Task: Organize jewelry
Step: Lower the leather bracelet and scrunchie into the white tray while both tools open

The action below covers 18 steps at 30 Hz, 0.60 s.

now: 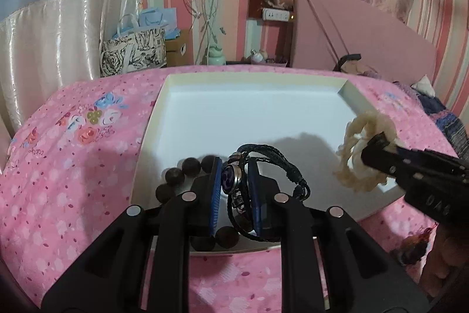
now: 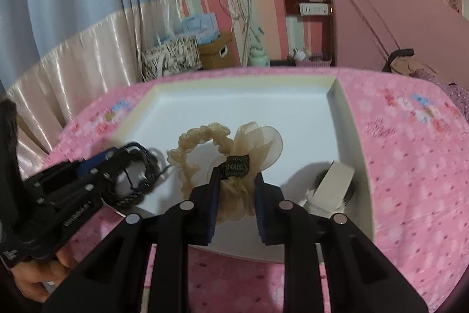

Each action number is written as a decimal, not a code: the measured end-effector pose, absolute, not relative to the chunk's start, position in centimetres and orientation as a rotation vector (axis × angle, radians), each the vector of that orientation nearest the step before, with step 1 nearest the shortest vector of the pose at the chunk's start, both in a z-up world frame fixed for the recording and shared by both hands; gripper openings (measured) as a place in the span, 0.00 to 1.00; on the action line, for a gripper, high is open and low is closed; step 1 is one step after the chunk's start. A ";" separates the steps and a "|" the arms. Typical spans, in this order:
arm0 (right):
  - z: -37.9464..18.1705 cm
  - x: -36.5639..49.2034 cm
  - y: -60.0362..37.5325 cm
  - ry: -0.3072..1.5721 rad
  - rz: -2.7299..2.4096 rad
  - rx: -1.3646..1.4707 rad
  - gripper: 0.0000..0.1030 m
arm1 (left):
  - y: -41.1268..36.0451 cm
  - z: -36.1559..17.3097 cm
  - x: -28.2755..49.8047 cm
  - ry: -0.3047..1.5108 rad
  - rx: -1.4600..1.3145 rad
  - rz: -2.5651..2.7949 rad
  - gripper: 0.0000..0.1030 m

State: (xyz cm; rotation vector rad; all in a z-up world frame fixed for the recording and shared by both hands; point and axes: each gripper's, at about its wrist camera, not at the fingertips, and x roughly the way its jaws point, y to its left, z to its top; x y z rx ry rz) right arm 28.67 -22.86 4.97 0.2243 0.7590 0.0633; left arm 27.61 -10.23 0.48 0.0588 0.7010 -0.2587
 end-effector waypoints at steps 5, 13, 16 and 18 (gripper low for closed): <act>3.7 28.7 -23.0 0.780 0.039 0.204 0.21 | -10.8 -0.3 28.1 0.720 0.084 -0.244 0.16; 2.6 29.2 -22.5 0.804 0.020 0.165 0.22 | -11.2 -1.5 28.6 0.747 0.098 -0.225 0.16; 2.4 29.2 -22.3 0.806 0.013 0.159 0.22 | -10.9 -1.7 28.7 0.756 0.093 -0.221 0.16; 2.3 29.3 -22.4 0.809 0.007 0.164 0.22 | -10.9 -1.8 28.7 0.756 0.092 -0.219 0.16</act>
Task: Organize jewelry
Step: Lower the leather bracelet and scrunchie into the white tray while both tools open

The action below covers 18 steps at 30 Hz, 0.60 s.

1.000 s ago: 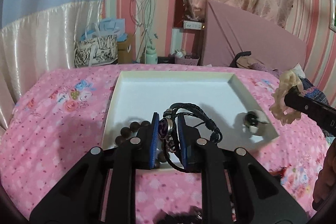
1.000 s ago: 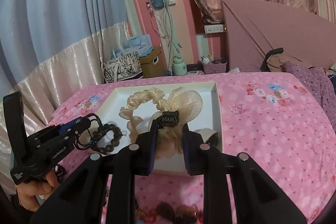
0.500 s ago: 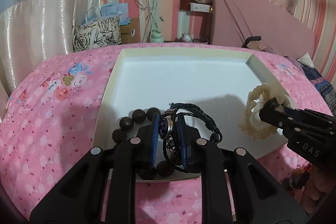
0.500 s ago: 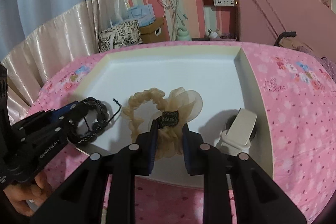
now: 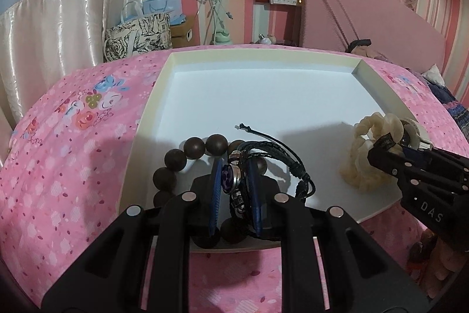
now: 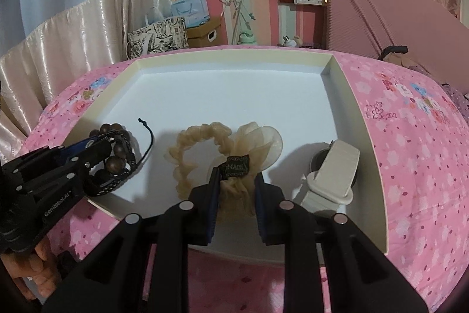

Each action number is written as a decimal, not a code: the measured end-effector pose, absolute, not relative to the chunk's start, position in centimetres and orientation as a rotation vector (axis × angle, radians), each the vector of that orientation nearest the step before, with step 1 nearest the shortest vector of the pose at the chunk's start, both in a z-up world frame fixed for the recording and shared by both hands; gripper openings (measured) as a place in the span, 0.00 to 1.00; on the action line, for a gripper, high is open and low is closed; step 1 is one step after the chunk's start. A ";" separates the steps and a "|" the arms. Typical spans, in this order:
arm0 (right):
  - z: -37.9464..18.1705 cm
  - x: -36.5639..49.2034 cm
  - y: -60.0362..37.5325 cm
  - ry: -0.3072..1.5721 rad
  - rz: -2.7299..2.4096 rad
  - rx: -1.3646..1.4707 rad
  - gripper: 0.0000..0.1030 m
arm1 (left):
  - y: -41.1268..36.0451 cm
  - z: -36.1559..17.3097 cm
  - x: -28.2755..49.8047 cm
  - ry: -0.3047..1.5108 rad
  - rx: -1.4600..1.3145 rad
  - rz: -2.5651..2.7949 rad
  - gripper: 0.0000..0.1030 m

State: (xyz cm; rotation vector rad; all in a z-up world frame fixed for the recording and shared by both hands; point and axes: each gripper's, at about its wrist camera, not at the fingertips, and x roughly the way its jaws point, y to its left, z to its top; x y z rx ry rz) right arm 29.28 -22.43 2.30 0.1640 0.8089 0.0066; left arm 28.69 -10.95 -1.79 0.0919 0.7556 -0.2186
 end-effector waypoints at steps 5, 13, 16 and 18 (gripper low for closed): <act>2.3 29.3 -22.5 0.808 -0.009 0.170 0.22 | -10.8 -2.1 28.5 0.762 0.089 -0.214 0.16; 2.2 29.4 -22.4 0.813 -0.028 0.161 0.24 | -10.9 -2.2 28.7 0.765 0.096 -0.205 0.17; 2.2 29.4 -22.3 0.816 -0.035 0.152 0.24 | -10.9 -2.2 28.7 0.766 0.096 -0.204 0.17; 2.2 29.4 -22.3 0.815 -0.037 0.150 0.24 | -10.9 -2.2 28.7 0.767 0.096 -0.204 0.17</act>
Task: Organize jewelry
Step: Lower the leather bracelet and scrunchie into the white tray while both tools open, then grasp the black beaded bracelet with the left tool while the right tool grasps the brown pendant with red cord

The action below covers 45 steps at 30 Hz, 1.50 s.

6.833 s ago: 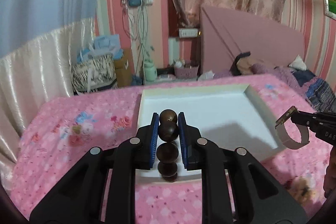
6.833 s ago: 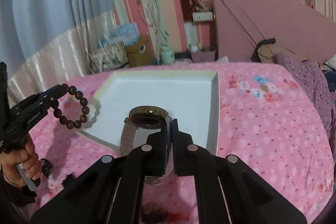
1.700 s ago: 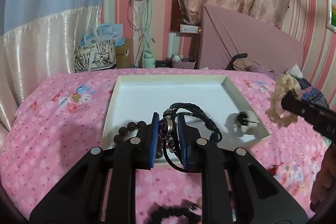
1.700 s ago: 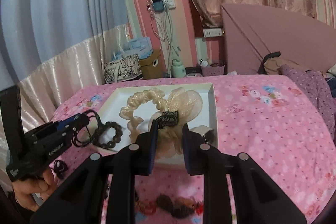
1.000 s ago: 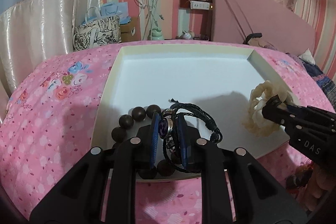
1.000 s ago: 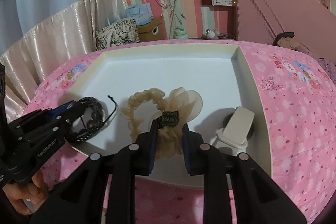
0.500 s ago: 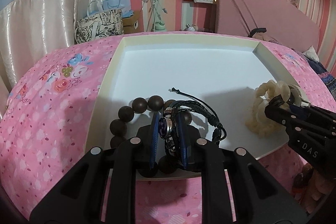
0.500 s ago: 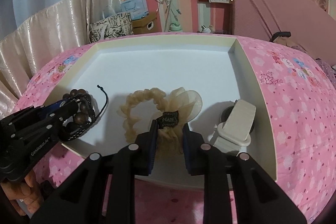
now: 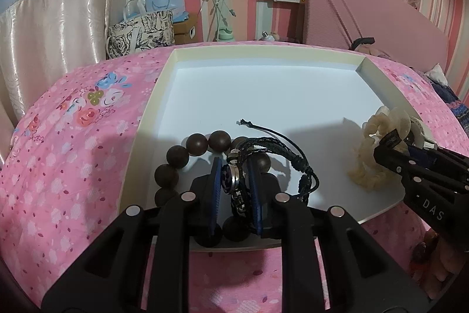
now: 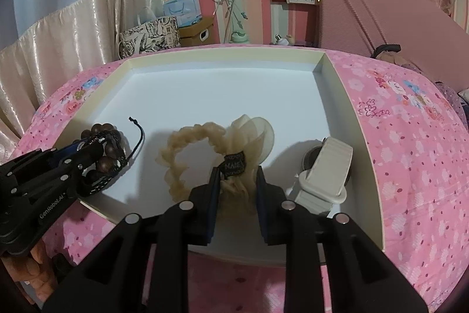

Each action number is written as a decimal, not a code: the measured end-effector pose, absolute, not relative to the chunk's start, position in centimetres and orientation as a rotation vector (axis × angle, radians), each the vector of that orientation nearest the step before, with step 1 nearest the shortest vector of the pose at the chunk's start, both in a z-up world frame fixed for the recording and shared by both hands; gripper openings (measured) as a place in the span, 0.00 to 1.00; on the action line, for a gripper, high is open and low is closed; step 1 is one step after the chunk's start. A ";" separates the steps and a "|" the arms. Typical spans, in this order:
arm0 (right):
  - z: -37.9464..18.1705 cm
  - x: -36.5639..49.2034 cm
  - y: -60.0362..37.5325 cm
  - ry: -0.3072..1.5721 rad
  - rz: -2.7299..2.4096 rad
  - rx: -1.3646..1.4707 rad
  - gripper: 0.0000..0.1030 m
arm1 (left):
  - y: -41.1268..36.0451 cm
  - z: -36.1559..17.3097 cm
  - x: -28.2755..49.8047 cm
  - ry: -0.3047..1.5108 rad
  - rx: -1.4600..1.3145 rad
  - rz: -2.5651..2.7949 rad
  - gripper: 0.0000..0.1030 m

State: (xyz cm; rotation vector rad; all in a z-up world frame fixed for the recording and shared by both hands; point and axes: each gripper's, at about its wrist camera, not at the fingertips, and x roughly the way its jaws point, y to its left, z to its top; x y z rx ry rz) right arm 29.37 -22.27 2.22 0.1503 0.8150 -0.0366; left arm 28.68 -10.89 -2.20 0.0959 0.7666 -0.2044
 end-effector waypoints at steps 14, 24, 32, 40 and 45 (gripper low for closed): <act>2.4 29.2 -22.4 0.805 -0.042 0.152 0.27 | -10.8 -2.4 28.6 0.763 0.091 -0.201 0.18; 2.8 28.9 -22.2 0.777 -0.065 0.113 0.35 | -10.9 -1.9 27.9 0.714 0.100 -0.190 0.38; 3.5 28.1 -22.1 0.724 -0.080 0.102 0.35 | -10.7 -1.0 26.7 0.639 0.114 -0.145 0.38; 5.0 26.5 -21.2 0.608 -0.091 0.046 0.36 | -10.2 0.1 25.2 0.552 0.106 -0.106 0.40; 5.9 25.7 -21.1 0.555 -0.057 0.050 0.36 | -8.9 0.9 24.2 0.503 0.041 -0.182 0.51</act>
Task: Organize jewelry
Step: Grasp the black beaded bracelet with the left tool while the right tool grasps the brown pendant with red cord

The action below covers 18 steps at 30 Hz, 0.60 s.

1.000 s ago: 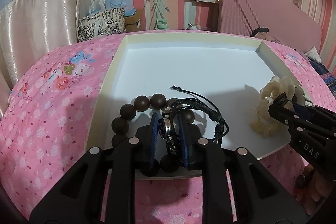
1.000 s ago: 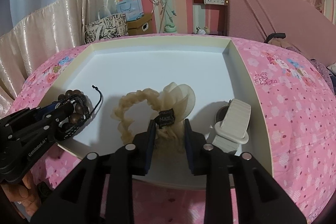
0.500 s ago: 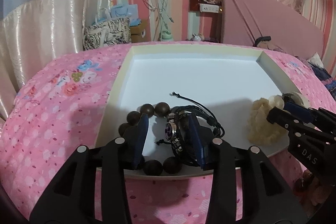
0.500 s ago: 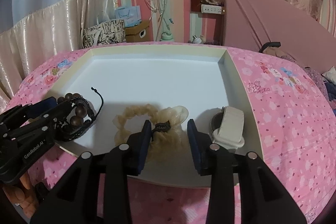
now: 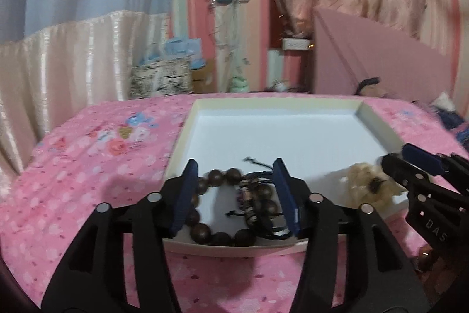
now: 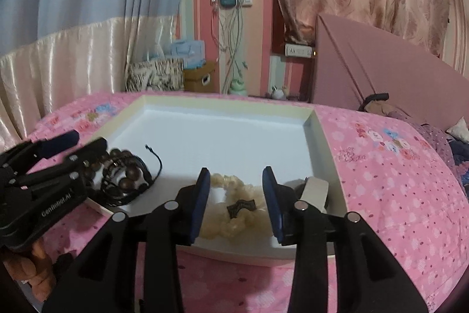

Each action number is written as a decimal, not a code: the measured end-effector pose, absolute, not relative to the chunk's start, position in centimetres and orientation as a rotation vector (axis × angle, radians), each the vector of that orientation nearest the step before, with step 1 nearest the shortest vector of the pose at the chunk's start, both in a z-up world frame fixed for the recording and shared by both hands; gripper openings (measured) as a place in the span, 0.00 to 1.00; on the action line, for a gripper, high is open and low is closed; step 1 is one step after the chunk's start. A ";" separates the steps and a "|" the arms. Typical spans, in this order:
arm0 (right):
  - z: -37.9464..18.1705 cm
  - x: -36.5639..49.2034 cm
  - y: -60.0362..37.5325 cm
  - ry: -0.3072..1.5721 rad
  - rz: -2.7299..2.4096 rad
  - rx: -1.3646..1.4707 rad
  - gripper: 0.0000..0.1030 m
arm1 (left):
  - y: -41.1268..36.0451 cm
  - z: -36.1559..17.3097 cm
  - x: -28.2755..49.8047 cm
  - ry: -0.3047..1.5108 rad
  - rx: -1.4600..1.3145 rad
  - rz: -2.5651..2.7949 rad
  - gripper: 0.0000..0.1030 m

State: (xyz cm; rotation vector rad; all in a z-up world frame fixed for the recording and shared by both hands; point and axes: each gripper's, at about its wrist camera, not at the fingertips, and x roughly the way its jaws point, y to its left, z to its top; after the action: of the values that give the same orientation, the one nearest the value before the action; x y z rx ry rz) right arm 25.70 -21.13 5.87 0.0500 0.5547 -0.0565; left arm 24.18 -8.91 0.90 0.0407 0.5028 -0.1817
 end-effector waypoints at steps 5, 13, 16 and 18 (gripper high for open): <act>7.8 19.9 -23.1 0.538 -0.066 0.091 0.42 | -3.7 4.8 18.9 0.445 -0.061 -0.227 0.59; 6.2 8.1 -29.1 0.632 -0.175 0.170 0.43 | 2.6 2.7 11.7 0.561 0.008 -0.061 0.64; 5.4 6.8 -29.1 0.650 -0.165 0.182 0.43 | 2.5 1.3 10.8 0.586 0.019 -0.044 0.64; 5.5 6.8 -28.6 0.645 -0.149 0.177 0.43 | 1.7 0.8 10.6 0.595 0.025 -0.062 0.64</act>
State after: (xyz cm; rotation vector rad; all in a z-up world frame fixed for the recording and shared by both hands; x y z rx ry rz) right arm 6.75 -28.63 5.47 0.1775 0.6445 -0.1485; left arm 10.64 1.67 0.83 0.0255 0.5952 -0.0619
